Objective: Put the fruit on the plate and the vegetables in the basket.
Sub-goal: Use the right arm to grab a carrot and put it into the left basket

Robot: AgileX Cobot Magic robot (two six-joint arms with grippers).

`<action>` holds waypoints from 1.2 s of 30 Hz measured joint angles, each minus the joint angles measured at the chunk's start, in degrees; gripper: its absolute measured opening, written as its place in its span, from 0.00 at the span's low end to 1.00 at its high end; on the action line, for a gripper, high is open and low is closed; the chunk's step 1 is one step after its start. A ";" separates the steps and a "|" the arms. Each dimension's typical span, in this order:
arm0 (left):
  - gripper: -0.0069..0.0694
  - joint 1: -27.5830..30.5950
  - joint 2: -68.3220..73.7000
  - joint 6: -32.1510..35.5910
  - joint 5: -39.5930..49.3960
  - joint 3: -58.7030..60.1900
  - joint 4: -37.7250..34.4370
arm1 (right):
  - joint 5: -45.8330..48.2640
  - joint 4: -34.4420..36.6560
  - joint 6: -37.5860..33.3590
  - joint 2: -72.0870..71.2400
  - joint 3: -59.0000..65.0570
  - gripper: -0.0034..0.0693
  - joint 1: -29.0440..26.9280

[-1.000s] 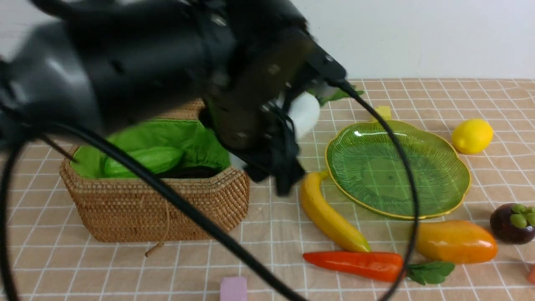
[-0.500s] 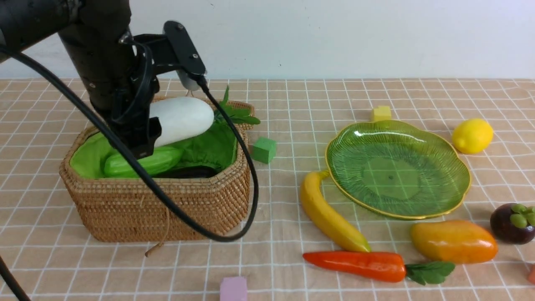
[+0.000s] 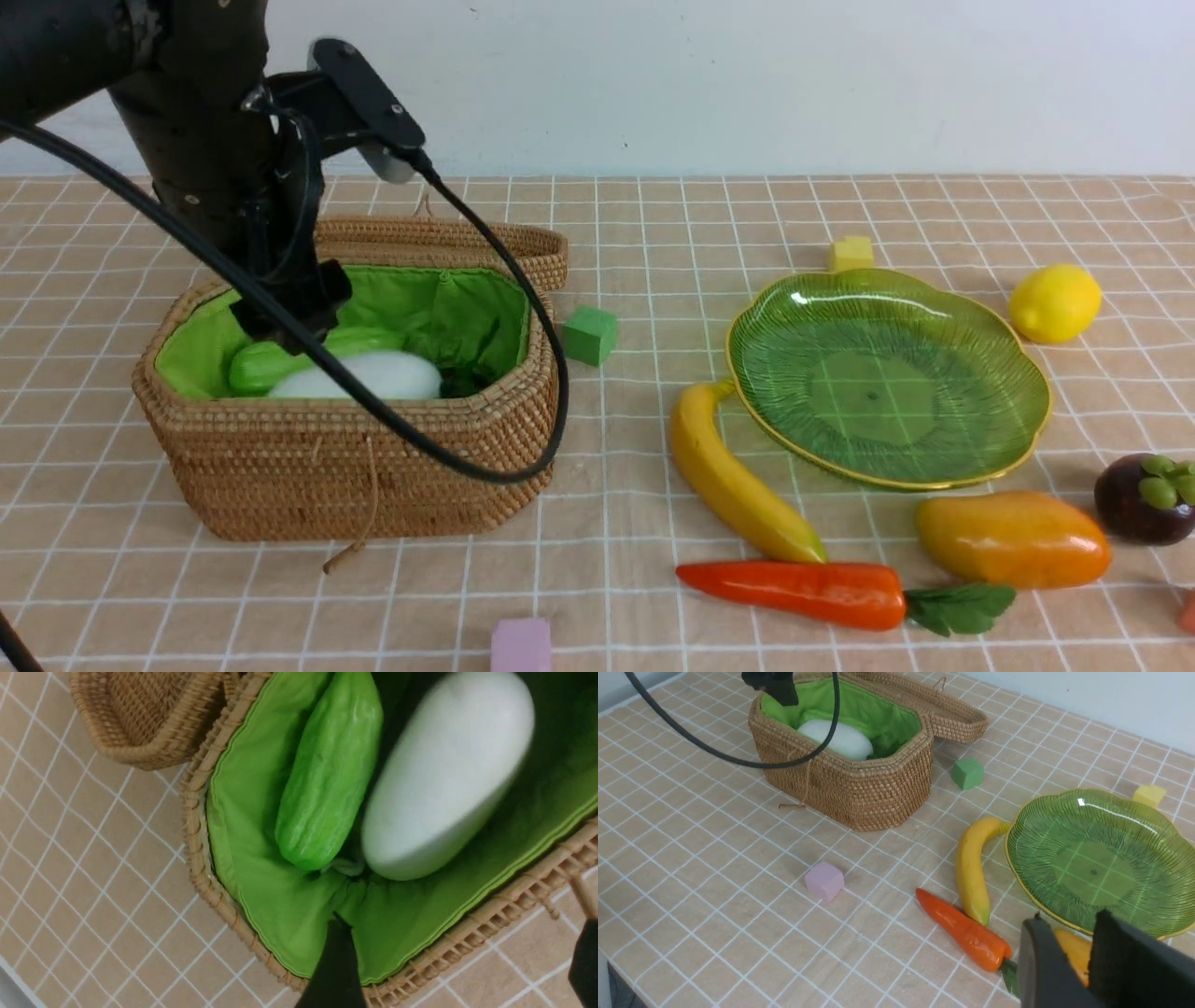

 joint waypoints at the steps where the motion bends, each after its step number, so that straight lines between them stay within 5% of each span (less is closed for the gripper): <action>1: 0.82 0.00 -0.69 -2.28 -0.05 0.00 -0.84 | 0.00 0.00 0.00 0.99 0.00 0.29 0.00; 3: 0.74 -0.20 -2.02 -6.05 0.23 0.00 -2.26 | 0.00 0.00 0.00 2.39 -0.01 0.29 0.00; 5: 0.44 -1.65 -6.20 -13.77 2.48 0.00 -4.23 | 0.00 0.00 0.00 6.00 -0.01 0.29 0.00; 9: 0.08 -6.29 -14.52 -18.53 3.23 0.35 -7.29 | -2.35 -0.05 -0.08 15.86 -0.06 0.30 0.00; 18: 0.07 -13.23 -34.50 -23.54 -2.78 15.70 -11.95 | -6.06 1.02 -6.47 42.09 -0.31 0.29 -6.13; 25: 0.07 -13.42 -57.45 -24.46 -18.66 41.67 -19.57 | -6.00 8.99 -25.64 59.96 -1.38 0.29 -15.88; 30: 0.07 -13.42 -69.50 -20.15 -29.28 54.10 -26.55 | -9.10 10.22 -34.09 64.48 -1.38 0.45 -16.09; 36: 0.07 -13.42 -71.46 -17.64 -31.51 56.96 -28.19 | -14.08 8.71 -40.67 66.62 -1.76 0.66 -16.09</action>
